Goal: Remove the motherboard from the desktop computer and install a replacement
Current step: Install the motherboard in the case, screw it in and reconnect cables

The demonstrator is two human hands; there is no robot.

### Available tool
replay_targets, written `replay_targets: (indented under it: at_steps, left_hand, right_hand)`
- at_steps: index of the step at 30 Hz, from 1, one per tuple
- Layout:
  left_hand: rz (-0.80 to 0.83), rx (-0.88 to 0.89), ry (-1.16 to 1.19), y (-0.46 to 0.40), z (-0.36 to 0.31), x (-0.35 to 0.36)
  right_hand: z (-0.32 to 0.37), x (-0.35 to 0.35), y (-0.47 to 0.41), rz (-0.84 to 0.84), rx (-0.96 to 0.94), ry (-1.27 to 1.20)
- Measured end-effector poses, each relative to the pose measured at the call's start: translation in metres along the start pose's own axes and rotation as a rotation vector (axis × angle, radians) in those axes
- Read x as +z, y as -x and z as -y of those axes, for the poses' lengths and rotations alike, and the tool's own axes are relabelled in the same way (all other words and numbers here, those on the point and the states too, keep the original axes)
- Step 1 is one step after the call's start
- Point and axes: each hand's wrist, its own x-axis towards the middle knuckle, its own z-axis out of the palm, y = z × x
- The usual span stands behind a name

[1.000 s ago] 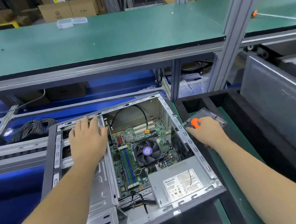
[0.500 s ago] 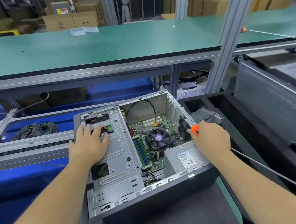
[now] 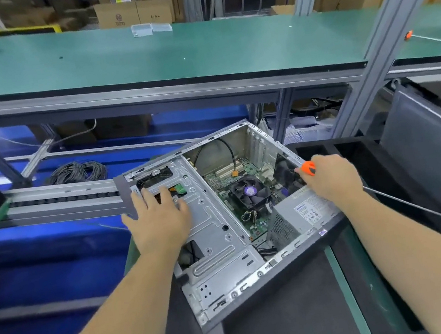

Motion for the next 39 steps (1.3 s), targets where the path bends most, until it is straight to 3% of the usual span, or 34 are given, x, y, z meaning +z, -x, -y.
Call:
replay_targets:
  at_steps: [3,5,7,11,15,22,39]
  left_hand:
    - [-0.144,0.043,-0.106,-0.008,-0.001,-0.002]
    - [-0.21,0.143,-0.049,-0.028,0.003,-0.006]
    - [-0.137,0.275,-0.048,-0.052,0.005,-0.007]
    - [-0.006,0.428,-0.081,-0.089,-0.017,-0.002]
    - [0.039,0.341,-0.073,-0.106,-0.039,0.002]
    - [-0.019,0.287,-0.085,-0.105,-0.043,0.001]
    - [-0.059,-0.013,-0.139,-0.035,-0.026,-0.01]
  right_hand:
    - [0.002,-0.004,0.002,0.011,-0.03,0.068]
    - [0.004,-0.01,0.015,-0.084,-0.054,0.123]
    - [0.01,-0.019,0.038,-0.177,-0.025,0.172]
    - [0.028,-0.019,0.083,-0.058,0.174,0.2]
    - [0.046,-0.016,0.094,-0.028,0.291,-0.087]
    - [0.054,-0.008,0.088,-0.045,0.331,-0.057]
    - [0.027,-0.002,0.012,-0.05,-0.005,-0.164]
